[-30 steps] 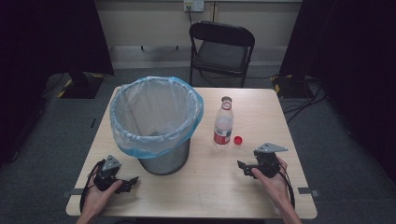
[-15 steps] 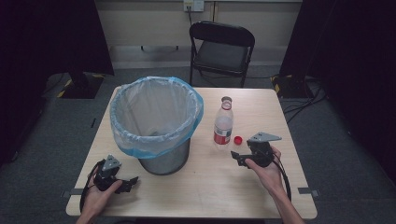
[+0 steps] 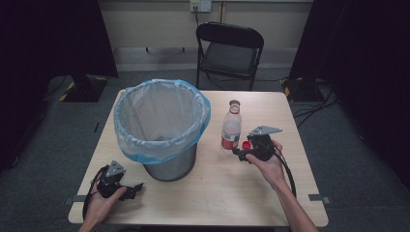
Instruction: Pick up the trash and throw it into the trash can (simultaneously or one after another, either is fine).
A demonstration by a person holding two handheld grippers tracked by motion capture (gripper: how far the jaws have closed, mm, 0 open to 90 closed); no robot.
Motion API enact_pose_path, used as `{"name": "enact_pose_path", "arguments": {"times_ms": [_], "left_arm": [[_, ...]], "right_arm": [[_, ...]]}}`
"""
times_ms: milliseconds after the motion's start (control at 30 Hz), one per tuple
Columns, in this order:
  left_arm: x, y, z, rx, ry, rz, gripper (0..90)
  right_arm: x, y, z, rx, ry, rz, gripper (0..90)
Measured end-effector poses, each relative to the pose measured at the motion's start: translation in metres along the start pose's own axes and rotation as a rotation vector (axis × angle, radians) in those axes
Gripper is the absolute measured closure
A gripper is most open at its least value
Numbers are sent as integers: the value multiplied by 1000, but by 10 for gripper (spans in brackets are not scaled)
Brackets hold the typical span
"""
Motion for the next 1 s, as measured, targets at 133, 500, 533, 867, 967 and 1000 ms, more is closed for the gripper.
{"name": "enact_pose_path", "arguments": {"times_ms": [133, 500, 533, 867, 967, 1000], "left_arm": [[0, 0, 0, 1, -1, 0, 0], [0, 0, 0, 1, 0, 0, 0], [0, 0, 0, 1, 0, 0, 0], [0, 0, 0, 1, 0, 0, 0], [0, 0, 0, 0, 0, 0, 0], [0, 0, 0, 1, 0, 0, 0]], "right_arm": [[-6, 2, -12, -16, 6, -3, 146], [-4, 4, -41, -26, -7, 9, 144], [-1, 5, -45, -29, -10, 13, 144], [3, 5, -58, -22, 5, 5, 161], [2, 6, -59, -18, 12, 9, 172], [2, 5, -61, -12, 16, 16, 183]]}}
Point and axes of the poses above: each handheld gripper's, and its own axes: z roughly backward along the jaws, x roughly out of its underside, y roughly to its right, the point moved 10 cm from there along -z, roughly forward along the jaws, and after that the axes turned 8 degrees about y, right-handed, at the moved point
